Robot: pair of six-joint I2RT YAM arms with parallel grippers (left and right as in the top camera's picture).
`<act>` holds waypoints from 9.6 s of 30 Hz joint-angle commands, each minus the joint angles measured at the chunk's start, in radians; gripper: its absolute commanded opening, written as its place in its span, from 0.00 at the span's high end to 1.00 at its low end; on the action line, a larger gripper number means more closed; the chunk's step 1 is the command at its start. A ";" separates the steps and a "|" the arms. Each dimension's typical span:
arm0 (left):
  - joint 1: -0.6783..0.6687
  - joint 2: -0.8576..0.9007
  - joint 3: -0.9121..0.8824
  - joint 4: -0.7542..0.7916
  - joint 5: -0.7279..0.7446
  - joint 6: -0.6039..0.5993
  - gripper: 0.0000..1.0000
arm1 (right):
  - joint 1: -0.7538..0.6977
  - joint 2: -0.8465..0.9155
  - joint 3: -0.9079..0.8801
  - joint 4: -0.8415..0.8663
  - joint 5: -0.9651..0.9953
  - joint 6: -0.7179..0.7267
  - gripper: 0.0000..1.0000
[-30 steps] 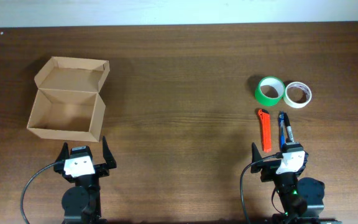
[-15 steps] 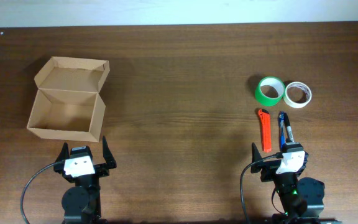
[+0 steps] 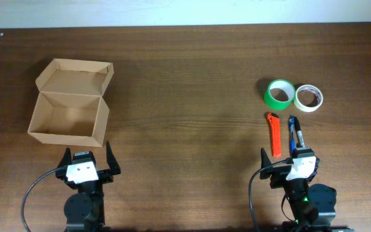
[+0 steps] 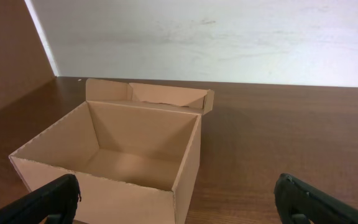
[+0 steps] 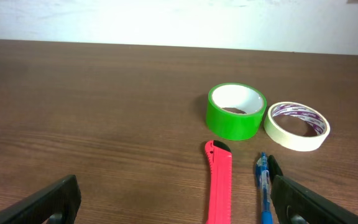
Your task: Pack container
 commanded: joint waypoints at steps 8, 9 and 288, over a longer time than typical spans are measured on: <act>-0.004 -0.010 -0.008 0.000 0.026 0.004 0.00 | 0.000 -0.010 -0.006 -0.001 -0.006 0.007 0.01; -0.004 -0.010 -0.008 -0.002 0.045 0.004 0.00 | 0.000 -0.010 -0.006 0.001 -0.002 0.007 0.01; 0.204 2.184 2.579 -1.532 0.151 -0.089 0.00 | 0.413 2.320 2.567 -1.188 0.159 0.040 0.96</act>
